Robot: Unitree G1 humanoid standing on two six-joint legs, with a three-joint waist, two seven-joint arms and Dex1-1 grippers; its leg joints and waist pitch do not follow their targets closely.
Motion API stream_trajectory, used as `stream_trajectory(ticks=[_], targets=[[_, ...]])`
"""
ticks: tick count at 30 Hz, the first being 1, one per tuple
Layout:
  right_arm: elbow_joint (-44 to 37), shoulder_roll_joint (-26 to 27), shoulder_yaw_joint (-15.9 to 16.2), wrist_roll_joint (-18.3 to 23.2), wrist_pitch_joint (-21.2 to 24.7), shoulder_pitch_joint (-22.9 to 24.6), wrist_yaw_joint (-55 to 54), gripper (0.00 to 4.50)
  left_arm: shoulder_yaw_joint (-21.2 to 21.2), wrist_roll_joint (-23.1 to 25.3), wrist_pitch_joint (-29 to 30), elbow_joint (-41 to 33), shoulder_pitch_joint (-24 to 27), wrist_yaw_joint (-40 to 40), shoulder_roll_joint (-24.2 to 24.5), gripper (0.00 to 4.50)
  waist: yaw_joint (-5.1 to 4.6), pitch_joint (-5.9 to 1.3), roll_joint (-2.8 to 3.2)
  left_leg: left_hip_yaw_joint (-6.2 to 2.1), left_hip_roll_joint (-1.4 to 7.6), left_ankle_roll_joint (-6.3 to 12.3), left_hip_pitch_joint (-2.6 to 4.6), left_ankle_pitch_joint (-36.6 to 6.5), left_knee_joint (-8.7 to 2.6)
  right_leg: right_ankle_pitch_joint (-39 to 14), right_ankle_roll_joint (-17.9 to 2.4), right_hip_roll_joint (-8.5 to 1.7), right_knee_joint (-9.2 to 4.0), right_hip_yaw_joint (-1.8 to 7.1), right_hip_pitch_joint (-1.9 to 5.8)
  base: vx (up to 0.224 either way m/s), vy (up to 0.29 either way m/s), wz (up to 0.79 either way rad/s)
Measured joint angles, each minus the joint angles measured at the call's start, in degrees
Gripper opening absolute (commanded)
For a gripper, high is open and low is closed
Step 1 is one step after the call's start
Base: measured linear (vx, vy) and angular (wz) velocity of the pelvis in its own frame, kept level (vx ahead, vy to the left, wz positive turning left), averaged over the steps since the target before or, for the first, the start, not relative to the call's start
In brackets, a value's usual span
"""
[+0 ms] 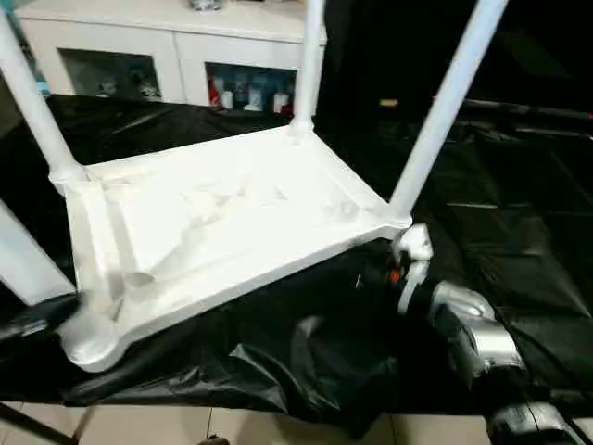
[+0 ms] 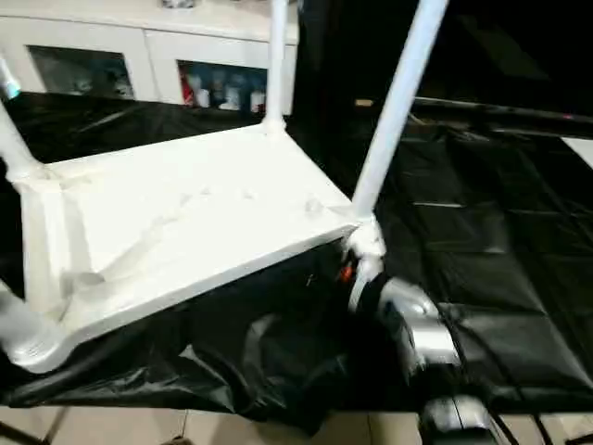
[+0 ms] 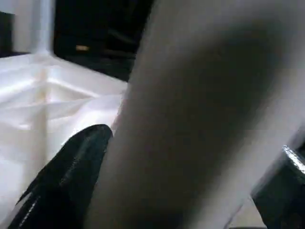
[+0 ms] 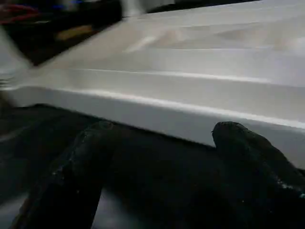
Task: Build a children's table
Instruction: Rotate table base
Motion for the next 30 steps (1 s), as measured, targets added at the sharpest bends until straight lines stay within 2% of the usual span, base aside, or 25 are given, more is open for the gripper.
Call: stream_trajectory(ticks=[5,8,14,18,19,20,21,24,30], targets=[[-2.43,-1.96,1.25,1.06,4.38,0.14,5.56,3.67,-9.41,-0.40,2.39,-4.27,-6.20,3.42,-3.79,4.44,0.59,0.14,0.24,0.00,-0.01,-0.02,0.12,0.02,0.09,-0.03,0.06,0.17,0.01,0.33,0.16,0.000,0.000,0.00],[-4.13,-3.22,1.58,1.49,6.95,0.21,7.61,3.67,-13.02,-0.77,3.36,-4.56,-9.51,4.32,-5.61,4.44,0.57,0.11,0.19,-0.01,-0.08,-0.05,0.14,0.04,0.10,-0.11,0.19,0.26,0.02,0.57,0.15,0.000,0.000,0.00],[-6.20,-4.56,2.98,1.80,9.40,0.23,9.17,3.67,-20.02,-1.81,4.61,-6.36,-14.02,5.76,-9.66,4.44,0.46,0.26,0.50,0.00,-0.16,-0.04,-0.01,0.04,0.00,-0.03,0.05,0.31,0.04,0.72,-0.02,0.000,0.000,0.00],[-5.34,-4.54,2.93,-0.26,6.77,0.03,6.68,3.67,-24.77,-2.32,4.77,-6.60,-16.99,6.44,-12.91,4.44,0.41,0.29,0.56,0.00,-0.16,-0.04,-0.10,0.05,0.01,-0.02,0.05,0.30,0.07,0.73,-0.12,0.000,0.000,0.00],[-3.22,-4.01,2.65,-2.23,4.37,-0.74,3.00,3.67,-25.48,-2.27,4.81,-6.42,-17.63,6.69,-13.70,4.44,0.15,0.30,0.57,0.00,-0.16,-0.05,-0.09,0.05,0.03,-0.02,0.05,0.30,0.08,0.73,-0.11,0.000,0.000,0.00],[2.21,-3.17,1.34,-5.32,1.63,-3.32,-4.85,3.67,-26.86,-1.99,4.68,-5.52,-19.53,7.34,-15.69,4.44,-0.07,0.38,0.69,-0.01,-0.18,-0.12,-0.18,0.11,0.14,0.03,-0.02,0.30,0.11,0.74,-0.18,0.000,0.000,0.00],[5.03,-2.95,0.41,-6.75,0.60,-5.13,-9.34,3.67,-28.26,-1.94,4.53,-5.29,-20.72,7.78,-17.07,4.44,-0.12,0.43,0.79,0.00,-0.23,-0.18,-0.29,0.16,0.14,0.09,-0.07,0.29,0.10,0.80,-0.25,0.000,0.000,0.00],[8.15,-3.00,-1.43,-8.69,-1.06,-7.70,-17.58,3.67,-32.07,0.29,3.05,-2.85,-24.34,8.07,-19.53,4.44,-0.35,0.42,0.87,0.00,-0.24,-0.18,-0.26,0.16,0.15,0.10,-0.04,0.30,0.10,0.86,-0.21,0.000,0.000,0.00],[12.38,-0.29,-1.09,-11.37,-2.71,-9.08,-22.75,3.67,-36.68,4.41,-0.59,4.05,-30.48,7.96,-23.15,4.44,-1.27,0.44,1.04,-0.01,-0.19,-0.17,-0.30,0.16,0.04,0.06,0.03,0.37,0.12,0.82,-0.29,0.000,0.000,0.00]])
